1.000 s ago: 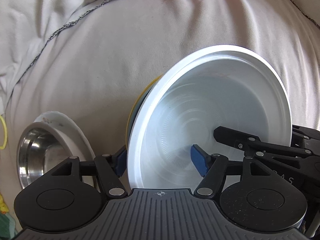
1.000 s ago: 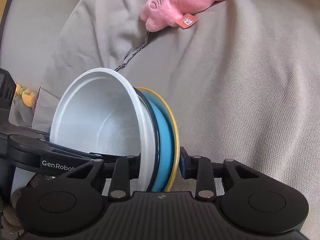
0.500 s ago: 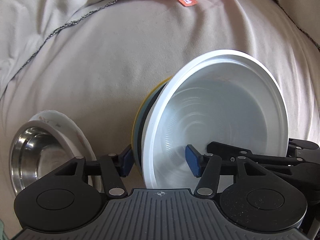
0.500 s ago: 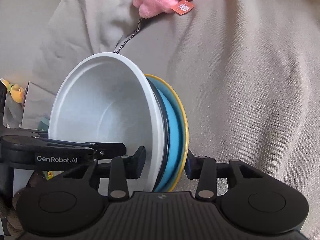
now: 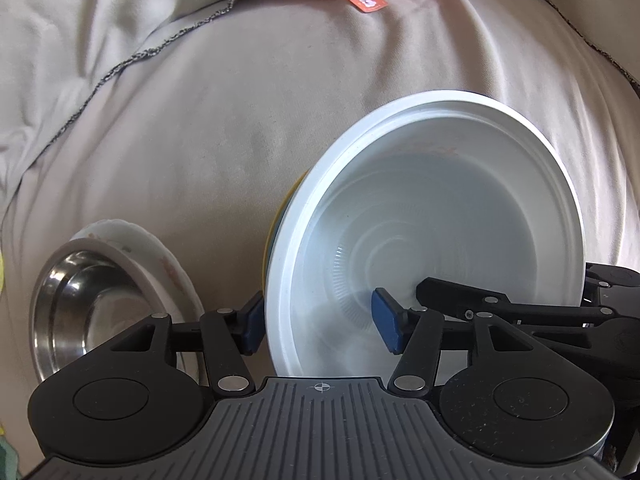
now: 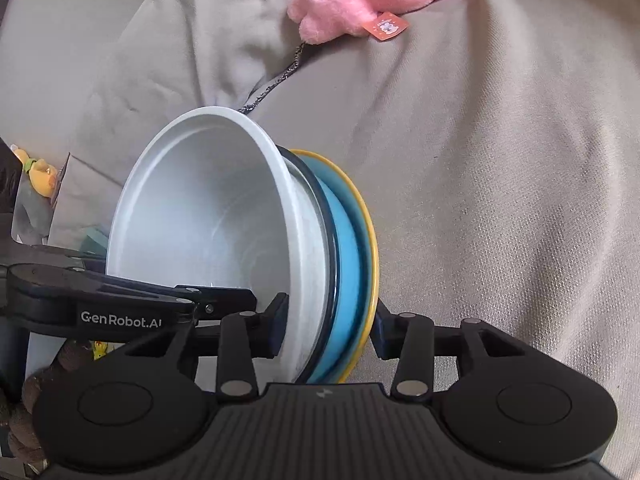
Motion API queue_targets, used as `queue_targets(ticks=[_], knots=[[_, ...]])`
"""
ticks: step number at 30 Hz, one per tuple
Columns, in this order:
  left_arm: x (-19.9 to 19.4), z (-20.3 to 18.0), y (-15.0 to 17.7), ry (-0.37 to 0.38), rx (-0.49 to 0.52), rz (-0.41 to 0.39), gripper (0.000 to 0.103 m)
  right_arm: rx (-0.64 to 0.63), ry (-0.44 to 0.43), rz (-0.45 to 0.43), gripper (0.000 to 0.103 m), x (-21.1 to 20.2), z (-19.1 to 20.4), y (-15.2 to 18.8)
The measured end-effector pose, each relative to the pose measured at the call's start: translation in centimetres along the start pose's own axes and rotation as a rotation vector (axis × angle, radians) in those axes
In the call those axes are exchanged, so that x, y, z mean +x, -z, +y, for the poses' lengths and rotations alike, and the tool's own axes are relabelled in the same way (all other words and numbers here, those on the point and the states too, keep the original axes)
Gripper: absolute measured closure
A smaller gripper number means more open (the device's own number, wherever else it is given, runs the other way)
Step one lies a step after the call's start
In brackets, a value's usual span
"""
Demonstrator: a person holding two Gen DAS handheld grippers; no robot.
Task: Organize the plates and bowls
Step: 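Carry the colored bowl stack with both grippers toward the steel bowl stack, then lower the colored bowl stack onto the steel bowl stack and open both grippers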
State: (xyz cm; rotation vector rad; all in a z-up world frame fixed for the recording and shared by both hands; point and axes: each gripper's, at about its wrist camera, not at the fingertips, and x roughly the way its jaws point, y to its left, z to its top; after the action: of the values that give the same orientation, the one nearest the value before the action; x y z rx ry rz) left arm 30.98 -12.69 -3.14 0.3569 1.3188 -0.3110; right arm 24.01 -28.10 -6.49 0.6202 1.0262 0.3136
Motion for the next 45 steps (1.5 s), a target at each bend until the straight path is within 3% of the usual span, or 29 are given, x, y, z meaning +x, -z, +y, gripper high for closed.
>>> queue_targets(ticks=[8, 13, 23, 28, 34, 39, 45], knots=[[-2.5, 0.4, 0.3, -0.023, 0.004, -0.023, 0.043, 0.005, -0.029, -0.007, 0.06, -0.8, 1.2, 0.0], [-5.3, 2.3, 0.7, -0.018, -0.021, -0.071, 0.043, -0.03, -0.031, -0.025, 0.059, -2.0, 4.0, -0.5], [-10.2, 12.2, 5.3, -0.021, -0.174, -0.155, 0.043, -0.208, -0.048, 0.012, 0.059, -0.2, 15.1, -1.4], [-8.5, 17.6, 7.6, 0.003, -0.279, -0.128, 0.044, -0.262, -0.043, 0.104, 0.059, 4.5, 19.8, -1.2], [-3.9, 20.6, 8.9, 0.02, -0.322, -0.072, 0.048, -0.302, 0.048, 0.221, 0.059, 10.1, 21.8, 0.0], [-4.2, 20.8, 9.2, -0.031, -0.286, -0.129, 0.067, -0.406, 0.159, 0.216, 0.056, 11.8, 24.3, 0.2], [-4.1, 21.1, 9.6, -0.055, -0.304, -0.16, 0.074, -0.457, 0.206, 0.221, 0.047, 12.4, 25.2, 0.4]])
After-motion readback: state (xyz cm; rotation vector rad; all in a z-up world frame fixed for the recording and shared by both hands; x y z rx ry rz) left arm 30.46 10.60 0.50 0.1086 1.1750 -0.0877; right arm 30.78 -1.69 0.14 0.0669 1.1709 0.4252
